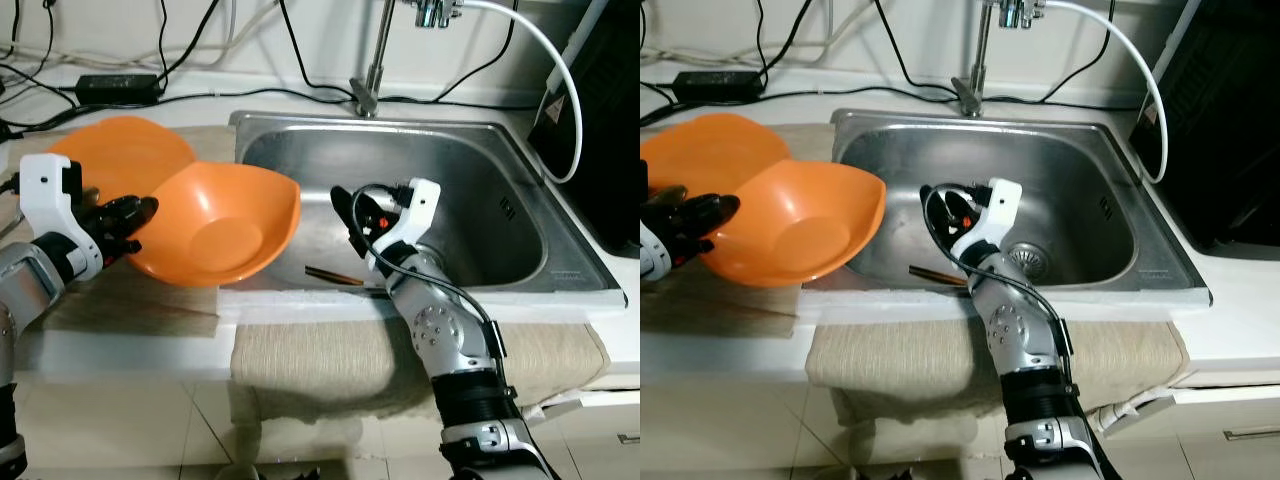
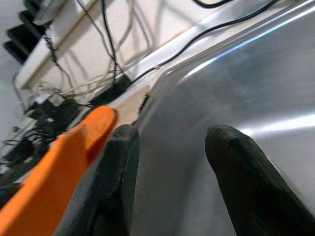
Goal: Kitchen organization
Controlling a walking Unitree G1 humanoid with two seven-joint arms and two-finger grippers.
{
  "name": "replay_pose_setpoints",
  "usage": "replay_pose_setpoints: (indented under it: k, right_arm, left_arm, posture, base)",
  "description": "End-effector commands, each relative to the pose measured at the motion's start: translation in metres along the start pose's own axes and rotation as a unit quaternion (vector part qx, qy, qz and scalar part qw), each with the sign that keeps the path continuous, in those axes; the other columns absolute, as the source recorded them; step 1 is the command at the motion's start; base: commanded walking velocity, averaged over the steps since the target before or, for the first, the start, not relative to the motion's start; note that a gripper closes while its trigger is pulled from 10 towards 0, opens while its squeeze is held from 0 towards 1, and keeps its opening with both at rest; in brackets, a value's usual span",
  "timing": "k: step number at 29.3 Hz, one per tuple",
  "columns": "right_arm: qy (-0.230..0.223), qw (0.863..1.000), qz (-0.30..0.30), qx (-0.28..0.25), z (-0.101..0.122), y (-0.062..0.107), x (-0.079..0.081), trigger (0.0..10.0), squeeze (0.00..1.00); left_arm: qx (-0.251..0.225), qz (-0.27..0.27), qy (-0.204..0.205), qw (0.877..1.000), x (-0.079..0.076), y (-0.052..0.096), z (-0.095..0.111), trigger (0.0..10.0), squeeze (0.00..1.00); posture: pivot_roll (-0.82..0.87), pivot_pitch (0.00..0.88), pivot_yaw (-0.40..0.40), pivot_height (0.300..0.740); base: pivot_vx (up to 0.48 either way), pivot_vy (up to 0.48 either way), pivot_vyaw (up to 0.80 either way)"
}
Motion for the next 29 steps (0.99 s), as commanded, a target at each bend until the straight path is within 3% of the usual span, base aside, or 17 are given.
replay_pose_setpoints:
  k: [1,4,8,9,10,13,20,21,26,29]
  right_arm:
    - [-0.043,0.998,0.042,-0.008,0.014,-0.002,0.015,10.0,0.0]
    - [-0.055,0.996,0.064,0.0,0.018,0.002,0.02,10.0,0.0]
    - [-0.017,0.998,0.056,0.028,0.013,0.009,0.012,10.0,0.0]
    - [0.018,0.998,0.043,0.045,0.007,0.012,0.004,10.0,1.0]
    - [0.018,0.998,0.043,0.045,0.007,0.012,0.004,10.0,1.0]
    - [0.094,0.992,0.02,0.086,-0.008,0.021,-0.011,10.0,1.0]
    - [0.12,0.987,0.028,0.105,-0.011,0.026,-0.006,10.0,1.0]
    - [0.096,0.989,0.046,0.101,-0.01,0.025,0.003,10.0,0.0]
    - [-0.01,0.992,0.118,0.047,0.012,0.021,0.036,10.0,0.0]
    - [-0.033,0.99,0.135,0.03,0.022,0.02,0.042,10.0,0.0]
  left_arm:
    - [0.003,0.012,-0.001,1.0,0.004,0.0,-0.001,0.0,0.74]
    - [0.005,0.015,-0.002,1.0,0.005,0.0,-0.002,0.0,0.74]
    - [0.005,0.022,-0.002,1.0,0.008,0.0,-0.003,0.0,0.73]
    - [0.006,0.024,-0.002,1.0,0.009,0.0,-0.003,0.0,0.74]
    - [0.006,0.024,-0.002,1.0,0.009,0.0,-0.003,0.0,0.74]
    - [0.008,0.025,-0.002,1.0,0.011,-0.001,-0.005,0.0,0.74]
    - [0.009,0.03,-0.004,1.0,0.013,-0.002,-0.005,0.0,0.73]
    - [0.009,0.031,-0.005,0.999,0.014,-0.003,-0.005,0.0,0.74]
    - [0.008,0.027,-0.007,1.0,0.012,-0.005,-0.005,0.0,0.74]
    - [0.009,0.027,-0.007,1.0,0.012,-0.005,-0.005,0.0,0.74]
  posture:
    - [0.21,0.012,-0.049,0.74]
    - [0.21,0.009,-0.051,0.74]
    - [0.21,0.005,-0.053,0.74]
    - [0.21,0.005,-0.053,0.74]
    - [0.21,0.005,-0.053,0.74]
    - [0.2,0.0,-0.052,0.74]
    - [0.2,0.0,-0.051,0.74]
    - [0.2,0.0,-0.05,0.74]
    - [0.2,0.0,-0.05,0.74]
    - [0.2,0.0,-0.05,0.74]
  base:
    - [0.0,0.0,0.0]
    - [0.0,0.0,0.0]
    - [0.0,0.0,0.0]
    - [0.0,0.0,0.0]
    - [0.0,0.0,0.0]
    - [0.0,0.0,0.0]
    - [0.0,0.0,0.0]
    - [0.0,0.0,0.0]
    - [0.0,0.0,0.0]
    - [0.0,0.0,0.0]
Point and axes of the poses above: a point about 5 cm out from each wrist's last joint towards the gripper, its own y axis pointing back from the gripper into the wrist, its own z axis along the axis of the wrist's last joint, x = y × z, the point moved 3 cm from there along -y, pointing out of the wrist towards the gripper, and after that the axes turned 8 degrees about y, right-handed, at the moved point
